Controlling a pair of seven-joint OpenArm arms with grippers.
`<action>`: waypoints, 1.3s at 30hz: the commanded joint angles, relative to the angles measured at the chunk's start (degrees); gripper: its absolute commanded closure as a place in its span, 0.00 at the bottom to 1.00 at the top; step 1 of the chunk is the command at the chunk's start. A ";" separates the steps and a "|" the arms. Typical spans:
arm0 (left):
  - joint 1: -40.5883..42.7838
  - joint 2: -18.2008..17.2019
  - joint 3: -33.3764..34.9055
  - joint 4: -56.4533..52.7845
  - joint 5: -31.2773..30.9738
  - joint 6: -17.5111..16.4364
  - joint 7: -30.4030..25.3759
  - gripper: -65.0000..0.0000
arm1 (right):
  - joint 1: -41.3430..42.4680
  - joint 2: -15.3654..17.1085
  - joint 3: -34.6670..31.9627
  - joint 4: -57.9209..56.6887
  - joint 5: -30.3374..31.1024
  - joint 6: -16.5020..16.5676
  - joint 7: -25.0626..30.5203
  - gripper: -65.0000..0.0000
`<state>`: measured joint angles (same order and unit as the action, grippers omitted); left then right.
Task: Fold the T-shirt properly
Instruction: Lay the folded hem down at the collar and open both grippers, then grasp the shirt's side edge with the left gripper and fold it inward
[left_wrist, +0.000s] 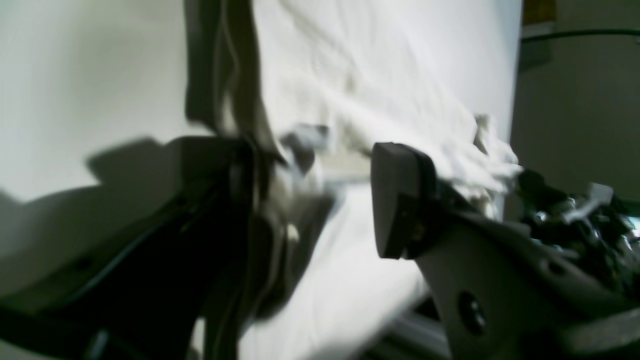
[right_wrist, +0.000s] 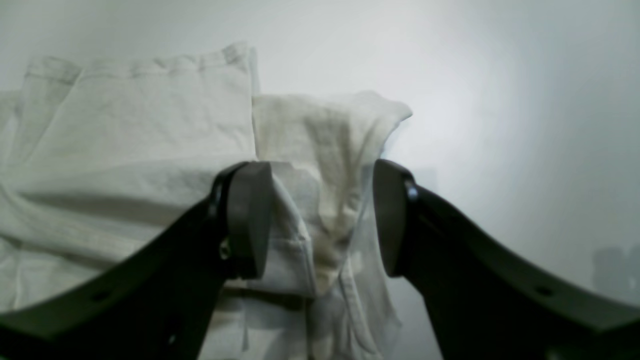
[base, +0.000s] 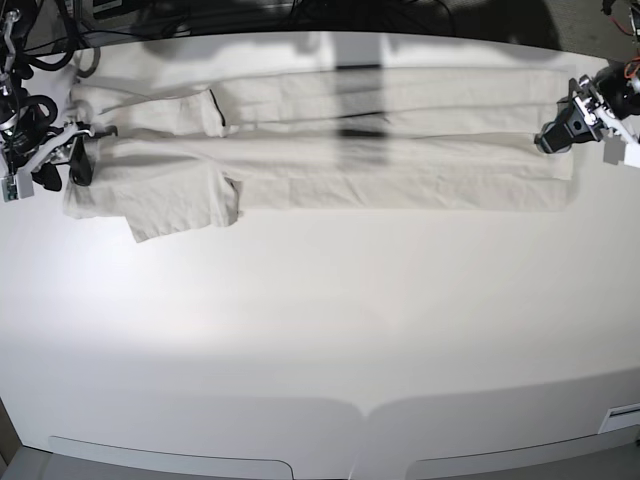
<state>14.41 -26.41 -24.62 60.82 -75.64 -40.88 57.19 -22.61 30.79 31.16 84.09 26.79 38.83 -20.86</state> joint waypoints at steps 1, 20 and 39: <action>0.33 -0.22 -0.09 0.22 4.00 0.88 -0.61 0.49 | 0.37 1.25 0.70 0.81 0.90 0.00 0.85 0.51; -0.26 -0.35 -0.09 0.20 11.17 0.88 -0.85 1.00 | 0.37 1.27 0.70 0.81 0.87 0.02 0.81 0.51; -4.00 -10.54 -0.09 0.20 11.19 0.88 -6.45 1.00 | 0.35 -2.69 0.70 8.94 11.80 1.17 -4.13 0.51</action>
<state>11.03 -35.18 -24.27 60.36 -63.02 -39.46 51.68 -22.52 27.05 31.27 91.98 37.60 39.51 -26.28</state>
